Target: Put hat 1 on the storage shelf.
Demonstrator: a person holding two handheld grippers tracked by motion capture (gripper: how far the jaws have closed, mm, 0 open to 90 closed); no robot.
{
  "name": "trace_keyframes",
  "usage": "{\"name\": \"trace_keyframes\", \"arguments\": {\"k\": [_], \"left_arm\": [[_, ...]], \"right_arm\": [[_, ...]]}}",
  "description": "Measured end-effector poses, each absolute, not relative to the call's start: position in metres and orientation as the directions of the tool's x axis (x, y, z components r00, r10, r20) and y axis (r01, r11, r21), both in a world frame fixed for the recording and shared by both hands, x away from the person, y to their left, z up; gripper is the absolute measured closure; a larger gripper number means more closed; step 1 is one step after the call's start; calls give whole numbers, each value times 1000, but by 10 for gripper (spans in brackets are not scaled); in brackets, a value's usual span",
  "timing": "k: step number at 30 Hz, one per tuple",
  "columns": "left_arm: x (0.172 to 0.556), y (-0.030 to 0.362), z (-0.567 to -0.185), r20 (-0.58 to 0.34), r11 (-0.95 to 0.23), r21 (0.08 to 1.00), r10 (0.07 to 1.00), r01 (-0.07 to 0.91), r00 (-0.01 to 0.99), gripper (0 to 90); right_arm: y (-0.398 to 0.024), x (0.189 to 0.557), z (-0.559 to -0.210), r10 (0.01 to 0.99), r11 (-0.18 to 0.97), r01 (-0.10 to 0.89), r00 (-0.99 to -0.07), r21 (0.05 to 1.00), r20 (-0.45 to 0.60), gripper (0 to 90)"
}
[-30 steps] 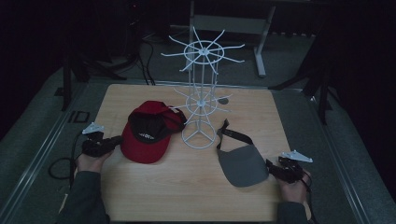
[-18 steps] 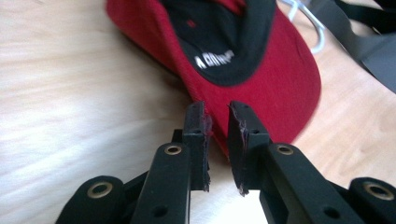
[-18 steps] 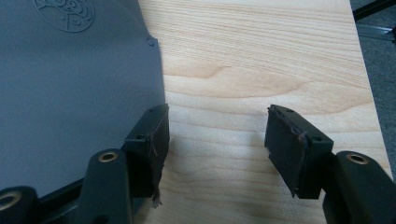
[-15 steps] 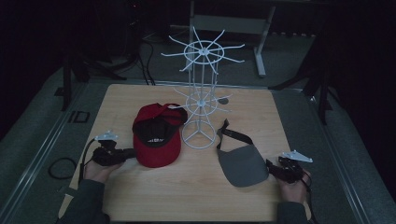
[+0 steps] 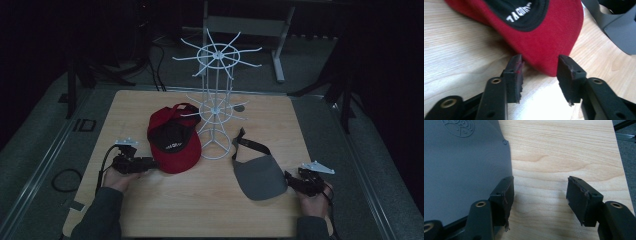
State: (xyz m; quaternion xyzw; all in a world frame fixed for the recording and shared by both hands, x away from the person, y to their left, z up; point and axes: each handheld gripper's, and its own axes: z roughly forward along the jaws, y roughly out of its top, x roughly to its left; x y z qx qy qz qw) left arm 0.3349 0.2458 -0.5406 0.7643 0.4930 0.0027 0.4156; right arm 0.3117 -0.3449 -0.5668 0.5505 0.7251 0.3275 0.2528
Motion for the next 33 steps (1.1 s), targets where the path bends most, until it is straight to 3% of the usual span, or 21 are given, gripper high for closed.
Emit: {"name": "trace_keyframes", "arguments": {"k": [5, 22, 33], "left_arm": [[335, 248, -544, -426, -150, 637, 749, 756, 507, 513], [365, 222, -552, -456, -146, 624, 730, 767, 510, 527], [367, 213, -551, -404, -212, 628, 733, 749, 547, 702]], "right_arm": [[-345, 312, -567, 964, 179, 633, -266, 753, -6, 391], [-345, 312, -567, 963, 179, 633, -268, 753, -4, 386], [-345, 312, -567, 963, 180, 633, -270, 753, -4, 384]]}}
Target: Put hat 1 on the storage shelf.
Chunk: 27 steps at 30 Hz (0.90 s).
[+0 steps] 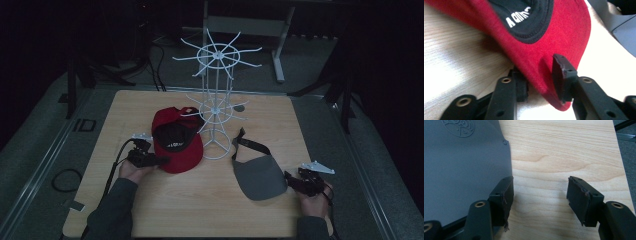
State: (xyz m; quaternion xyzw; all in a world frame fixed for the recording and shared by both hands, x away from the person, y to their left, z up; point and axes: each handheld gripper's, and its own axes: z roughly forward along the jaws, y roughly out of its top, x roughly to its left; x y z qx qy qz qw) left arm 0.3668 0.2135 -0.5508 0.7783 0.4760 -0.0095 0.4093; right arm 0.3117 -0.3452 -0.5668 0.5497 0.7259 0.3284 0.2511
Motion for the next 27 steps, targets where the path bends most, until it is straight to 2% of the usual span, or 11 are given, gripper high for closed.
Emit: {"name": "trace_keyframes", "arguments": {"k": [7, 12, 19, 27], "left_arm": [[362, 215, -545, -410, -173, 656, 736, 735, 539, 759], [358, 222, -539, -429, -107, 697, 730, 709, 533, 846], [351, 225, -528, -332, -130, 748, 776, 651, 537, 859], [347, 238, -521, -279, -117, 774, 819, 623, 501, 860]], "right_arm": [[-345, 312, -567, 963, 179, 633, -270, 753, -2, 382], [-345, 312, -567, 963, 179, 633, -270, 753, -2, 382], [-345, 312, -567, 963, 179, 633, -270, 753, -2, 382], [-345, 312, -567, 963, 179, 633, -270, 753, -2, 382]]}}
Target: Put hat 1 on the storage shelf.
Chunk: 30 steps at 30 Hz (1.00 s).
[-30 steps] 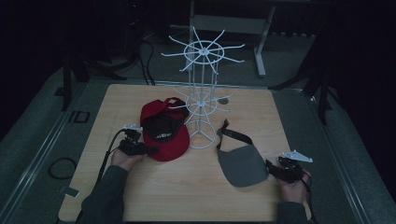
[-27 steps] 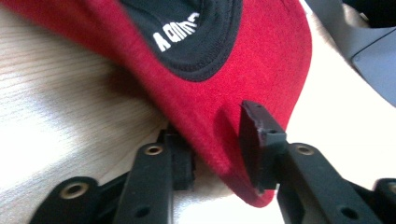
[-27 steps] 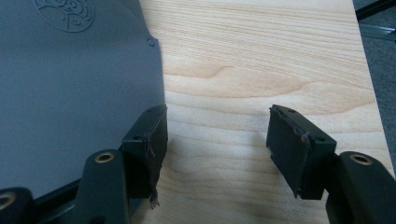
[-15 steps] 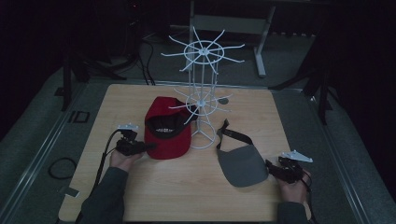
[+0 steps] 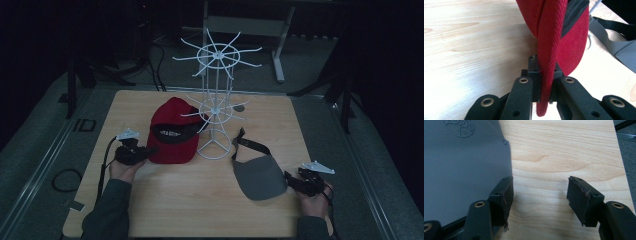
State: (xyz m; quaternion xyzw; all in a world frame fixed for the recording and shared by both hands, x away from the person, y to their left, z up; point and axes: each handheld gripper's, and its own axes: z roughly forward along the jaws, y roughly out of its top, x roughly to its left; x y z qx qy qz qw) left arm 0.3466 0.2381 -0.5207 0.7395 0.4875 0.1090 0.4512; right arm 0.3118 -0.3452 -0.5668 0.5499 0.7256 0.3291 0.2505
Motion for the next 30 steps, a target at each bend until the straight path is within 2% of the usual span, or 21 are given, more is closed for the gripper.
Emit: {"name": "trace_keyframes", "arguments": {"k": [30], "left_arm": [[334, 268, -485, -219, -34, 863, 874, 505, 434, 859]], "right_arm": [[-345, 312, -567, 962, 182, 633, -272, 753, -3, 377]]}}
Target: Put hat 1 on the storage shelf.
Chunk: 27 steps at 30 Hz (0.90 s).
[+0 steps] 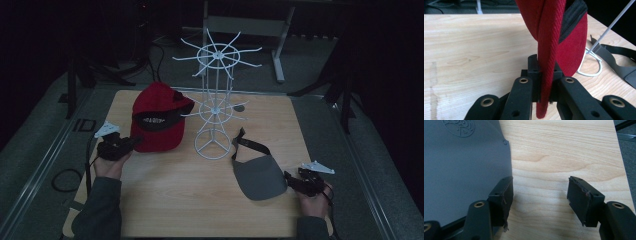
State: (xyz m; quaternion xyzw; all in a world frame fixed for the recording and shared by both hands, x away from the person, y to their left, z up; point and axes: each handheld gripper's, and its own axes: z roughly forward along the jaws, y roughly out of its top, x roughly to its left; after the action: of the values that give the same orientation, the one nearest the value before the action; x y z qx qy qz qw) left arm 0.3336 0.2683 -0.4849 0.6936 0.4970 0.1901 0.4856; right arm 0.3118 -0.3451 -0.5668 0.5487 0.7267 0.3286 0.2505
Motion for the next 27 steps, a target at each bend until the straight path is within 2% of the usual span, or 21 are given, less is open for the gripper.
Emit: {"name": "trace_keyframes", "arguments": {"k": [27], "left_arm": [[336, 273, -441, -160, -27, 913, 894, 408, 418, 858]], "right_arm": [[-345, 311, -567, 960, 187, 632, -280, 752, -4, 359]]}}
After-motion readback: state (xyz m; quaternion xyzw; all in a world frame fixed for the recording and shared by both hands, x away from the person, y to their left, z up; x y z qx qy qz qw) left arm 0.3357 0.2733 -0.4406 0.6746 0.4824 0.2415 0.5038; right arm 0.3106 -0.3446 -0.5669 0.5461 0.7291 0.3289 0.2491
